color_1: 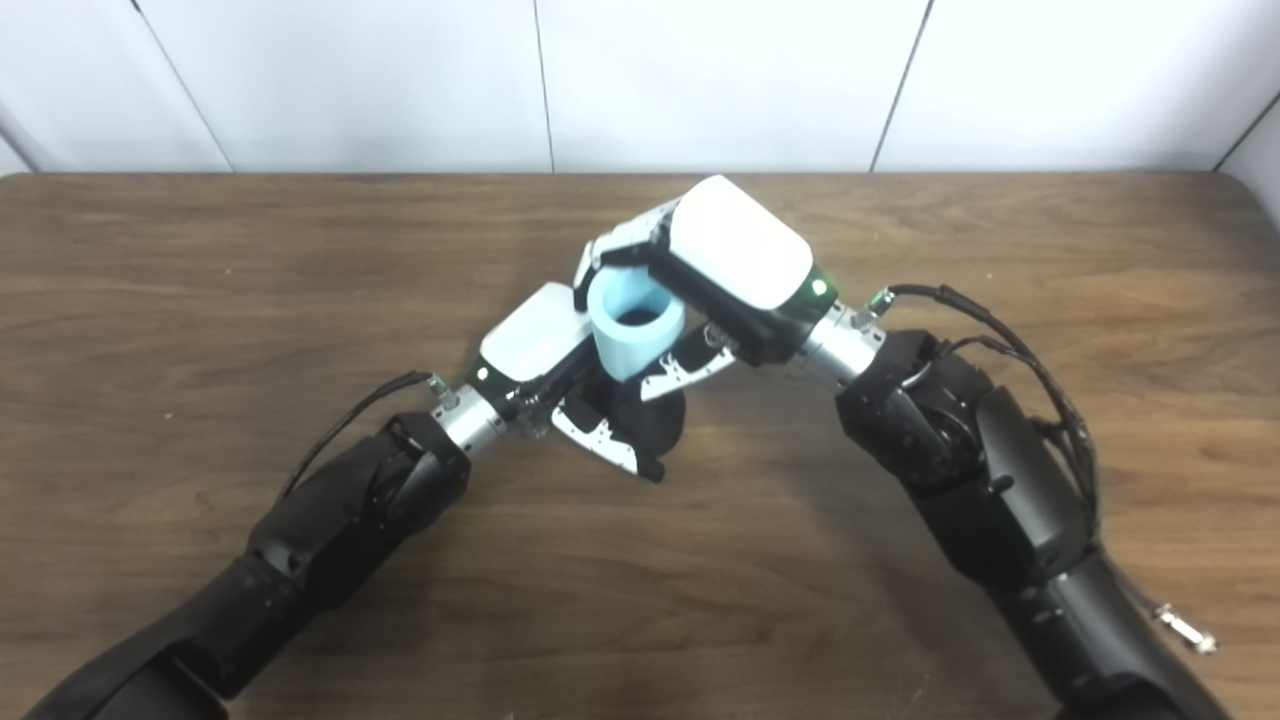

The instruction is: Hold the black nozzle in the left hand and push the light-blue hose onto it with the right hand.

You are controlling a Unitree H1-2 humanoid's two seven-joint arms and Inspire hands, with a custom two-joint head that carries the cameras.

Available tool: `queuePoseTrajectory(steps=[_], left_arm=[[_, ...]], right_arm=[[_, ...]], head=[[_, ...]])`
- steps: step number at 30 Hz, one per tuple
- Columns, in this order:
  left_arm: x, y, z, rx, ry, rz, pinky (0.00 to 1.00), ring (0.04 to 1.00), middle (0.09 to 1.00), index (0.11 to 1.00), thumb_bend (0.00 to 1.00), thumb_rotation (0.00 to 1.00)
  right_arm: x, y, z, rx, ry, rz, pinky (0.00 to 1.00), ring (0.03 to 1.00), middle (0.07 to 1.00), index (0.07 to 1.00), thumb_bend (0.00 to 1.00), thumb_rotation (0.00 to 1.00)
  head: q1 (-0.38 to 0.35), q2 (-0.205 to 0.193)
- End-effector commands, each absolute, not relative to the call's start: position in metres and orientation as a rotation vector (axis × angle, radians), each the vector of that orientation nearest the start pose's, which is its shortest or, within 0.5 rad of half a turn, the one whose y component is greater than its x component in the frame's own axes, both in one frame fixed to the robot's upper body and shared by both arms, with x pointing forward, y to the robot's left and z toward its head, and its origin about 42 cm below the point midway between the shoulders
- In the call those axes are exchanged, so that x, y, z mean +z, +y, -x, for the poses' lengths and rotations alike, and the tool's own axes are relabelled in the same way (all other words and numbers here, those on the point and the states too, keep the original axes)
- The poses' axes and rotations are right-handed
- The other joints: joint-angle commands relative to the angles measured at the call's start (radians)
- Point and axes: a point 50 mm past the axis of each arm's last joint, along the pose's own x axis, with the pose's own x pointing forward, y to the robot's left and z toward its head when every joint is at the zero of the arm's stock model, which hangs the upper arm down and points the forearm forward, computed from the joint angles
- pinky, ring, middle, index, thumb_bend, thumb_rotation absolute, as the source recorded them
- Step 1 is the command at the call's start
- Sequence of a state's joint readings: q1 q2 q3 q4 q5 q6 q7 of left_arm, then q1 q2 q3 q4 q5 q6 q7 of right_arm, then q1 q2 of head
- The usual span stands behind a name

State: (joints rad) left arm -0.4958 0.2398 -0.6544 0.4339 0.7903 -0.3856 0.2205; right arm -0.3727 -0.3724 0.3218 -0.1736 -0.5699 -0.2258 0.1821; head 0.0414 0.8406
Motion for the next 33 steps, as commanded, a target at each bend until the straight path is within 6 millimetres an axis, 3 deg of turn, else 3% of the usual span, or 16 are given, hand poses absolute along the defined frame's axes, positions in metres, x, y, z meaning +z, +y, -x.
queuePoseTrajectory(steps=[1, 2, 5, 8, 9, 10, 14, 18, 24, 25, 28, 30, 33], left_arm=[[0.069, 0.137, -0.354, -0.795, -0.473, -1.196, 0.28, 0.387, 0.397, 0.503, 0.52, 0.0], [0.069, 0.137, -0.354, -0.795, -0.471, -1.196, 0.28, 0.391, 0.442, 0.492, 0.52, 0.0], [0.07, 0.138, -0.354, -0.8, -0.469, -1.199, 0.28, 0.397, 0.399, 0.502, 0.52, 0.0], [0.071, 0.138, -0.354, -0.801, -0.468, -1.197, 0.28, 0.397, 0.465, 0.485, 0.53, 0.0], [0.071, 0.137, -0.355, -0.8, -0.467, -1.196, 0.28, 0.399, 0.422, 0.495, 0.52, 0.0], [0.071, 0.137, -0.355, -0.799, -0.467, -1.193, 0.28, 0.398, 0.447, 0.489, 0.52, 0.0], [0.072, 0.137, -0.355, -0.798, -0.471, -1.188, 0.27, 0.386, 0.395, 0.5, 0.52, 0.0], [0.071, 0.136, -0.355, -0.801, -0.473, -1.196, 0.27, 0.387, 0.393, 0.503, 0.52, 0.0], [0.07, 0.136, -0.355, -0.798, -0.471, -1.2, 0.28, 0.384, 0.394, 0.504, 0.52, 0.0], [0.069, 0.136, -0.355, -0.798, -0.468, -1.2, 0.28, 0.388, 0.394, 0.505, 0.52, 0.0], [0.067, 0.137, -0.356, -0.799, -0.464, -1.202, 0.29, 0.399, 0.395, 0.506, 0.52, 0.0], [0.067, 0.137, -0.356, -0.798, -0.465, -1.198, 0.28, 0.394, 0.393, 0.505, 0.52, 0.0], [0.066, 0.137, -0.356, -0.796, -0.47, -1.195, 0.27, 0.381, 0.466, 0.485, 0.53, 0.0]], right_arm=[[0.221, -0.204, -0.351, 0.536, -0.492, 1.056, 0.26, 0.349, 0.406, 0.51, 0.53, 0.0], [0.22, -0.204, -0.351, 0.531, -0.468, 1.038, 0.27, 0.357, 0.41, 0.511, 0.53, 0.0], [0.219, -0.203, -0.351, 0.523, -0.431, 1.014, 0.29, 0.379, 0.415, 0.512, 0.53, 0.0], [0.219, -0.202, -0.351, 0.517, -0.423, 1.008, 0.32, 0.395, 0.422, 0.512, 0.53, 0.0], [0.219, -0.202, -0.351, 0.518, -0.418, 1.01, 0.32, 0.397, 0.421, 0.512, 0.53, 0.0], [0.219, -0.203, -0.35, 0.52, -0.415, 1.009, 0.32, 0.398, 0.42, 0.513, 0.53, 0.0], [0.218, -0.203, -0.349, 0.53, -0.417, 1.018, 0.32, 0.387, 0.408, 0.513, 0.52, 0.0], [0.219, -0.203, -0.348, 0.539, -0.432, 1.031, 0.37, 0.405, 0.411, 0.513, 0.53, 0.0], [0.226, -0.203, -0.347, 0.571, -0.513, 1.001, 0.3, 0.41, 0.447, 0.527, 0.53, 0.0], [0.229, -0.203, -0.348, 0.584, -0.529, 0.997, 0.35, 0.468, 0.553, 0.645, 0.72, 0.11], [0.243, -0.203, -0.348, 0.602, -0.545, 0.988, 0.55, 0.749, 0.859, 0.91, 0.91, 0.27], [0.252, -0.203, -0.349, 0.594, -0.538, 0.971, 0.63, 0.849, 0.958, 0.977, 0.94, 0.3], [0.262, -0.205, -0.35, 0.572, -0.543, 0.957, 0.69, 0.931, 0.997, 0.999, 0.94, 0.33]], head=[[0.001, 0.0], [0.001, 0.0], [0.001, 0.004], [-0.001, 0.004], [-0.001, 0.004], [-0.001, 0.004], [-0.001, 0.004], [0.0, 0.003], [0.002, -0.01], [0.002, -0.01], [0.001, -0.016], [0.001, -0.018], [0.001, -0.022]])
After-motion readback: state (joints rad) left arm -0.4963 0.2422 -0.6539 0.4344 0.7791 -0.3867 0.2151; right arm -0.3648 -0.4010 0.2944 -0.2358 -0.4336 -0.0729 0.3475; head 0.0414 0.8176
